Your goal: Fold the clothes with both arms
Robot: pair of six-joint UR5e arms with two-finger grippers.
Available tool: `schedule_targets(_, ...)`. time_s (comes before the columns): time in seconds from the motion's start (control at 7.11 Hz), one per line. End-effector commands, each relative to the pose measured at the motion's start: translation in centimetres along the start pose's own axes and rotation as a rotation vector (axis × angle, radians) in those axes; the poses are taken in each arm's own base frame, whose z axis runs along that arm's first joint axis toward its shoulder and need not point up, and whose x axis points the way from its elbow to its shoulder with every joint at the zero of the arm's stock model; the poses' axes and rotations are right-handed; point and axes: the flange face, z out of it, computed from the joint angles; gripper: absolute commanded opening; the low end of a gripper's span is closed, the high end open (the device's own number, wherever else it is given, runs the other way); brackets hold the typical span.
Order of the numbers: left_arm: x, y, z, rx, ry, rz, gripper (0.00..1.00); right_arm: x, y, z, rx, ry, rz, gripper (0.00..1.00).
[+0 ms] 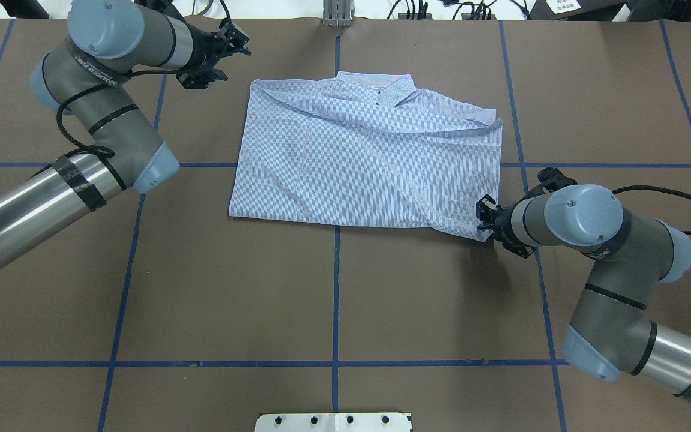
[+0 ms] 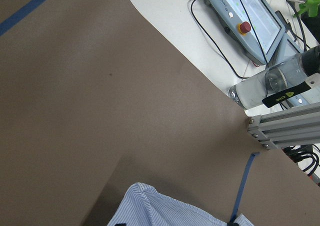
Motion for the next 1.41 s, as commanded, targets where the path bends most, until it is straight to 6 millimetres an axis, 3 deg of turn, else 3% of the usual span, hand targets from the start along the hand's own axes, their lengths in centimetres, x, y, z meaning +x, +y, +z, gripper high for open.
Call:
schedule_targets(0.0, -0.1, 0.0, 0.0, -0.001, 0.0, 0.0, 0.73, -0.4, 0.7, -3.4, -0.053, -0.031, -0.004, 0.0)
schedule_targets(0.14, 0.2, 0.1, -0.3, -0.001, 0.007, 0.002, 0.73, 2.4, 2.5, -5.5, -0.081, 0.002, -0.031, 0.0)
schedule_targets(0.42, -0.3, 0.7, -2.0, -0.012, 0.03, 0.01, 0.73, 8.1, 10.2, -10.3, -0.262, 0.078, -0.144, 0.0)
schedule_targets(0.56, -0.4, 1.6, -3.0, -0.027, 0.051, 0.014, 0.73, 10.4, 14.5, -11.4, -0.397, 0.149, -0.197, 0.0)
schedule_targets(0.7, -0.9, 4.4, -3.2, -0.063, 0.058, 0.024, 0.73, 12.7, 17.9, -12.0, -0.515, 0.229, -0.241, 0.0)
schedule_targets(0.84, -1.3, 7.0, -3.9, -0.099, 0.072, 0.036, 0.73, 16.1, 20.8, -12.1, -0.578, 0.311, -0.286, 0.13)
schedule_targets(0.98, -1.5, 9.2, -5.3, -0.126, 0.072, 0.044, 0.73, 17.7, 22.2, -12.1, -0.596, 0.343, -0.31, 0.95)
schedule_targets(1.12, -2.2, 12.0, -7.0, -0.147, 0.021, 0.046, 0.73, 17.4, 22.3, -12.3, -0.599, 0.333, -0.309, 1.0)
schedule_targets(1.27, -3.1, 14.5, -8.8, -0.168, -0.027, 0.02, 0.76, 14.6, 19.4, -13.2, -0.568, 0.272, -0.26, 1.0)
